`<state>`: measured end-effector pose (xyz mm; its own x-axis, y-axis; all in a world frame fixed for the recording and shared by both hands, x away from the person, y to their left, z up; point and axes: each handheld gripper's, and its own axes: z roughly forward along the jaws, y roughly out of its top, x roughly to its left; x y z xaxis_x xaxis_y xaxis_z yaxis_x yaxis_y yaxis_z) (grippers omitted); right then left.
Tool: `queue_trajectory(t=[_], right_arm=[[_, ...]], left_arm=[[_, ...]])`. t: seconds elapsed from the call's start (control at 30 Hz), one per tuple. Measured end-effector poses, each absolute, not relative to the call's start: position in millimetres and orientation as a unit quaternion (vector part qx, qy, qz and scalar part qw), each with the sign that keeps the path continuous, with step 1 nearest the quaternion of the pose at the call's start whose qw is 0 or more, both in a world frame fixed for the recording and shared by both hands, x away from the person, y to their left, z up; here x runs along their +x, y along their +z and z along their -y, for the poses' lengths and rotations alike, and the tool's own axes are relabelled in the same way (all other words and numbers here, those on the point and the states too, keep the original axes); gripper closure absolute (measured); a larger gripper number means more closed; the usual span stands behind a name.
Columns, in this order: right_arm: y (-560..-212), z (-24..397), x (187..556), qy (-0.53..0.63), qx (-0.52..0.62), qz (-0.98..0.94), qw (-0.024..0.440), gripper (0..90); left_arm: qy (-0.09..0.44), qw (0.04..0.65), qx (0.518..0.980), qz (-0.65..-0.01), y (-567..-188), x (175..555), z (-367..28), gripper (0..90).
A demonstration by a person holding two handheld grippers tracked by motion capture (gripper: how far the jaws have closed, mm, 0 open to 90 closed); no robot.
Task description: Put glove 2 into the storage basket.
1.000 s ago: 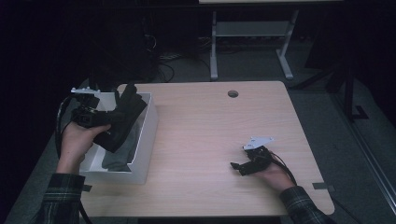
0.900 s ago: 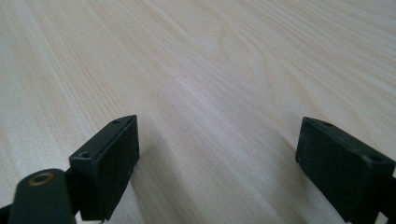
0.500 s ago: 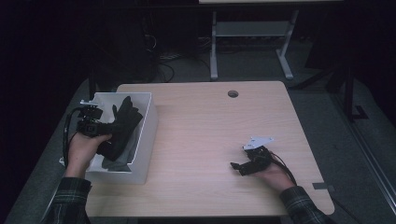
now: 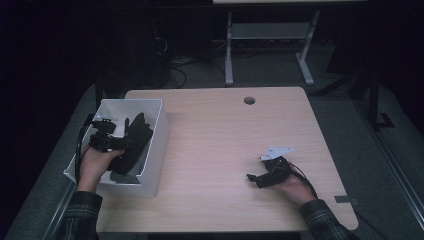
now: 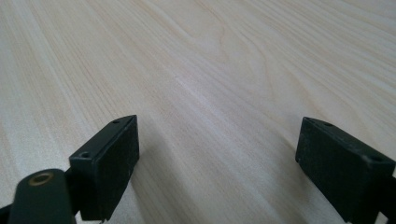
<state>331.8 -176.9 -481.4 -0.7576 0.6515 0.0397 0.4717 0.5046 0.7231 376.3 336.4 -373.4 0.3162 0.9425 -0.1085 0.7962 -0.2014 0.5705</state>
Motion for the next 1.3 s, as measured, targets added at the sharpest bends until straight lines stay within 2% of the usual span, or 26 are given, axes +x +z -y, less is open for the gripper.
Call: queue_trajectory(t=[0.17, 0.4, 0.8, 1.3], right_arm=[[-481.4, 176.9, 331.8, 0.375, 0.327, -0.859, 0.120, 13.3], [-481.4, 176.9, 331.8, 0.375, 0.327, -0.859, 0.120, 13.3], [-481.5, 177.0, 331.8, 0.375, 0.327, -0.859, 0.120, 13.3], [-481.4, 176.9, 331.8, 0.375, 0.327, -0.859, 0.120, 13.4]], left_arm=[[0.148, 0.271, 0.765, -0.565, -371.8, 377.5, -336.4, 34.3], [0.157, 0.276, 0.767, -0.557, -367.6, 378.4, -338.7, 27.4], [0.171, 0.302, 0.766, -0.541, -346.5, 375.7, -335.7, 24.7], [0.155, 0.344, 0.792, -0.480, -318.8, 375.7, -297.3, 24.2]])
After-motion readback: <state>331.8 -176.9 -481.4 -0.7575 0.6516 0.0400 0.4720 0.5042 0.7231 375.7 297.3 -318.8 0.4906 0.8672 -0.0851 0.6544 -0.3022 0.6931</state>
